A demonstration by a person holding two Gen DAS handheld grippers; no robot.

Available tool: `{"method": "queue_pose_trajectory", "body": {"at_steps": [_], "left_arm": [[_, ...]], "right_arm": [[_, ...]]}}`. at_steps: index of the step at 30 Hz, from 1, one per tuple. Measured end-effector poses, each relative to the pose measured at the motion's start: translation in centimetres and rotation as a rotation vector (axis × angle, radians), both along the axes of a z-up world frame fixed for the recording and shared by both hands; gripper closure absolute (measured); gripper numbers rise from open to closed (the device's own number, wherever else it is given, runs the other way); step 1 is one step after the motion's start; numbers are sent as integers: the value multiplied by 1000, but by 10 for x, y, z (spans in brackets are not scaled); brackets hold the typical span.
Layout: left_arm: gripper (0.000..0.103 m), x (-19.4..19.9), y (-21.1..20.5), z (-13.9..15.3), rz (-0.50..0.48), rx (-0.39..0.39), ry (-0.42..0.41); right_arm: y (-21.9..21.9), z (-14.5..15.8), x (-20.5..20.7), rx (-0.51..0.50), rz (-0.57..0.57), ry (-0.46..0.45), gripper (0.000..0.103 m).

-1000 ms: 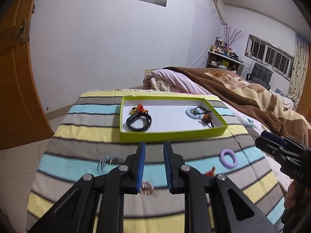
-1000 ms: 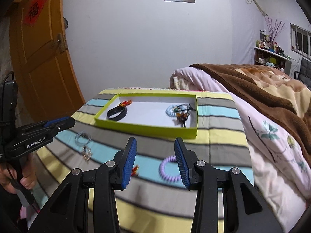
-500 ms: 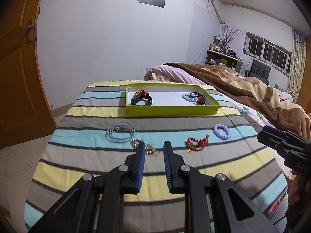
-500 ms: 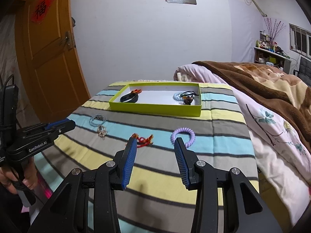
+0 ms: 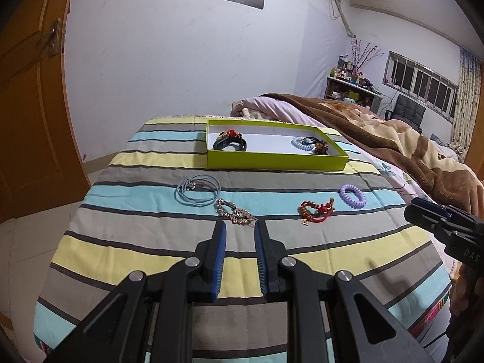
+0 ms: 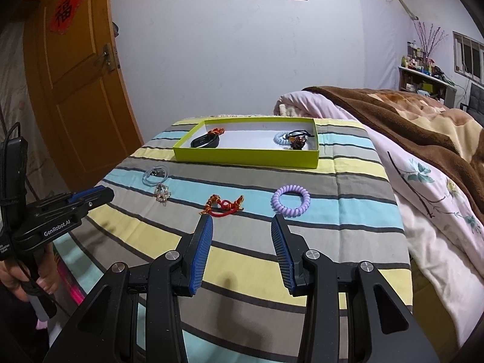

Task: Organize jewelry
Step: 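Move both open tools back over the remaining jewelry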

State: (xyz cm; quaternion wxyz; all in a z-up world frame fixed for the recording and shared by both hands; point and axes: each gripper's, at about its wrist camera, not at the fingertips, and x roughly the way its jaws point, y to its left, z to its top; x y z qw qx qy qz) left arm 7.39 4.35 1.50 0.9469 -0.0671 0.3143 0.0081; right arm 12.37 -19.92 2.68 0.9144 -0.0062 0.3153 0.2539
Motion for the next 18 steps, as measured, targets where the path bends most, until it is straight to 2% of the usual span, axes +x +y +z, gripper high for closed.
{"method": "queue_pose_trajectory", "body": {"at_steps": [18], "left_arm": [[82,48,5,-21,-9,-66,102]], "right_arm": [[0,-12,37,-13,-29,50,62]]}}
